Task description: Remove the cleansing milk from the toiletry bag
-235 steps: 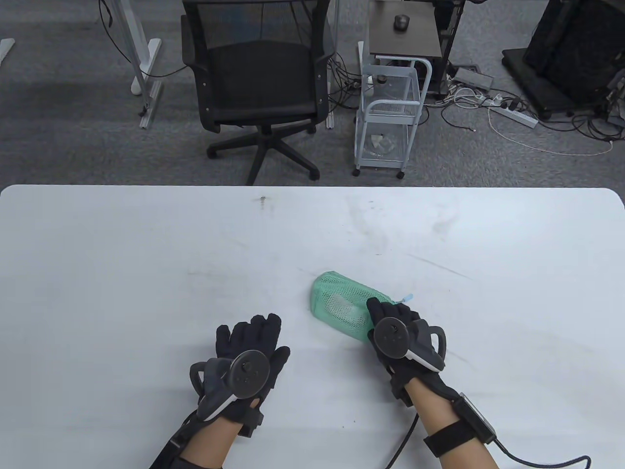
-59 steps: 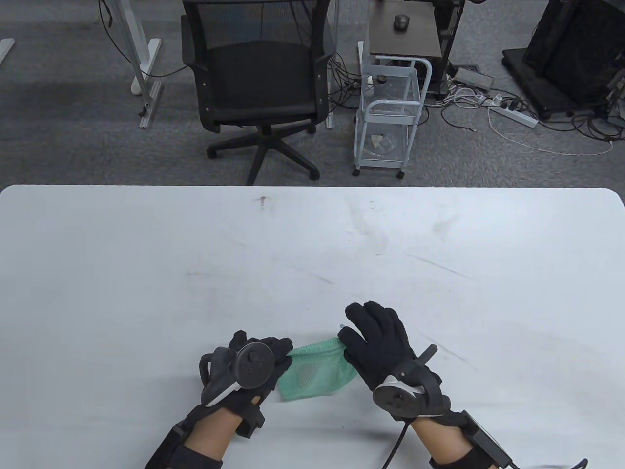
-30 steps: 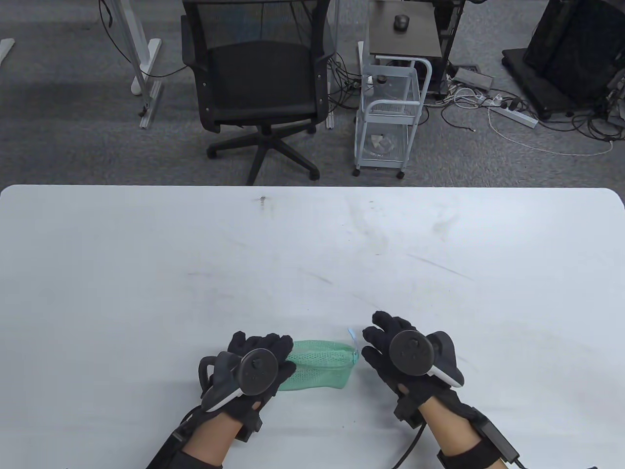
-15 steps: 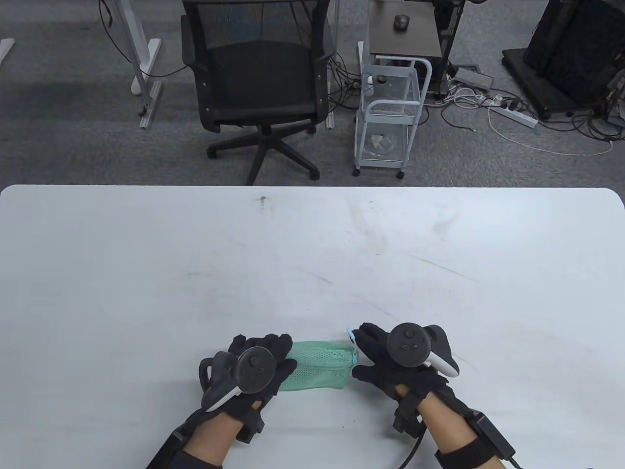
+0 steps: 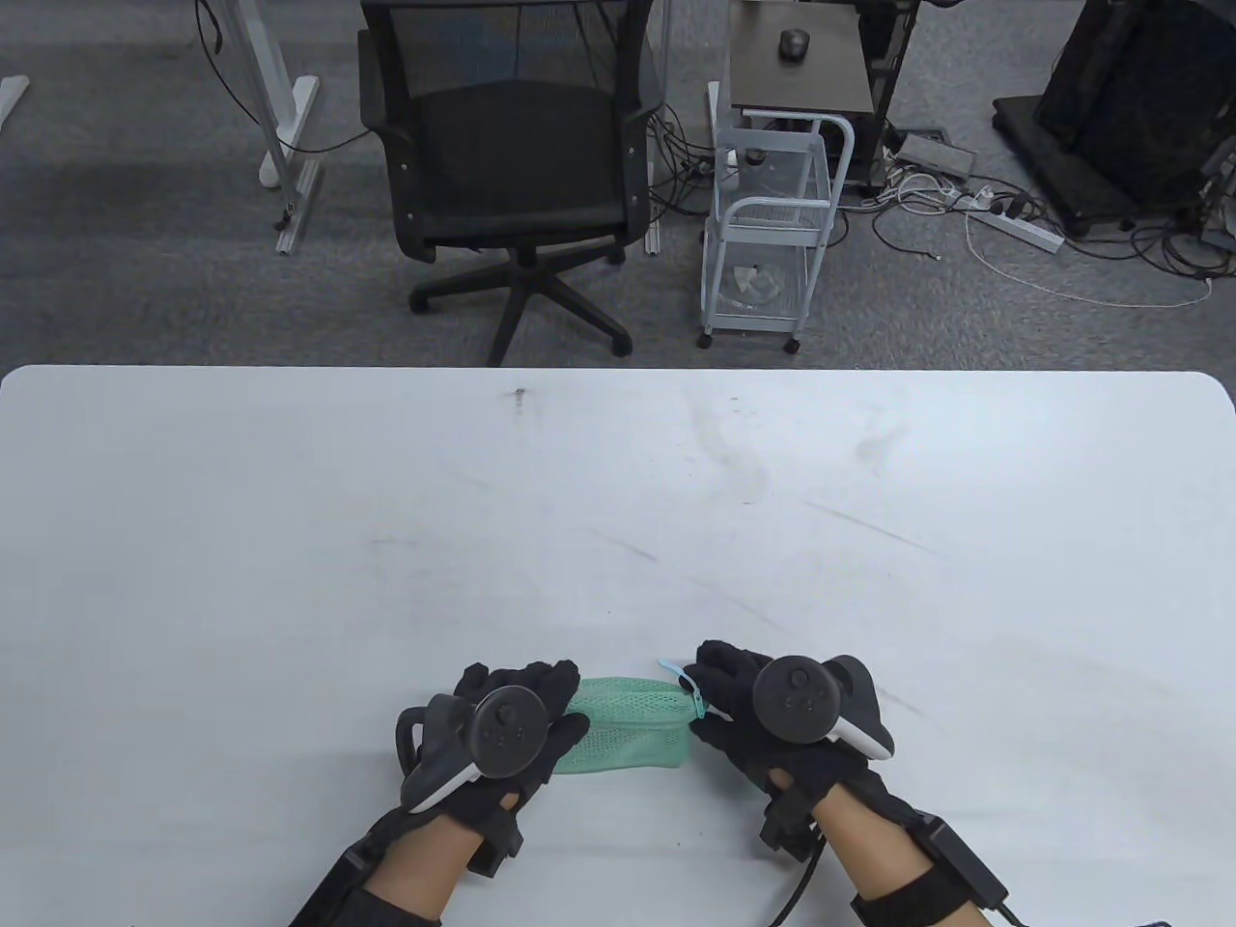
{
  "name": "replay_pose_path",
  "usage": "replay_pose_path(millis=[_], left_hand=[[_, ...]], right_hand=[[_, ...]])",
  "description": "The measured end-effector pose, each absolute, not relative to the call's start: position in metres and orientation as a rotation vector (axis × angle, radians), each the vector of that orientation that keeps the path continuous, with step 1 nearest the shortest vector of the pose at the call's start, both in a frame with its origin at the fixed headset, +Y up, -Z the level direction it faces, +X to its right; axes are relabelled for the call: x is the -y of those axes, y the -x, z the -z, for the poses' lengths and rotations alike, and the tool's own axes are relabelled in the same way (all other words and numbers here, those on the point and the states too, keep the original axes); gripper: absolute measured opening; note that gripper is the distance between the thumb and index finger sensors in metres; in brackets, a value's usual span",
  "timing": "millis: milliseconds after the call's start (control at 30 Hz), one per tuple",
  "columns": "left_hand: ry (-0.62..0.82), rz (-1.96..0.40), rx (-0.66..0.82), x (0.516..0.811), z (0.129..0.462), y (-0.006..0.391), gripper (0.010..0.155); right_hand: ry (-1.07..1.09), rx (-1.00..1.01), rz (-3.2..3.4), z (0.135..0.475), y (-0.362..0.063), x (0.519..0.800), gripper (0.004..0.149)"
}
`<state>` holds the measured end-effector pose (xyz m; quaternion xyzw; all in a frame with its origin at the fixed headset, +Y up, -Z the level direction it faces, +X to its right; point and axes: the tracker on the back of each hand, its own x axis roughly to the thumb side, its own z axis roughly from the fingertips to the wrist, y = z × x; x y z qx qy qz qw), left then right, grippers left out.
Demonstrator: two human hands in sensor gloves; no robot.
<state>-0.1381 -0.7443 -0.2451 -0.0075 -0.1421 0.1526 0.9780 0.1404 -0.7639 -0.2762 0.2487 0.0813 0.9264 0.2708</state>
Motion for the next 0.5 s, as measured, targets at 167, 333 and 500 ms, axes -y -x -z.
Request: replay_pose_path(millis=[167,333,500], left_hand=[[0.014,-0.309,0.287,0.7441,0.2452,0.1383,0.061],[0.009,-0.315,0.288,0.744,0.2451,0.1385,0.064],[-0.012,-0.317,0.293,0.7419,0.2436,0.1381,0.069]], right_hand=[[-0.688,-0.182,-2.514,0.2746,-0.1384,0.7623,0.049],[-0.708,-0.153,-2.537,0.2725,-0.136,0.7601,0.048],[-0.738,-0.092,-2.583,0.2684,-0.1316,0.756,0.047]])
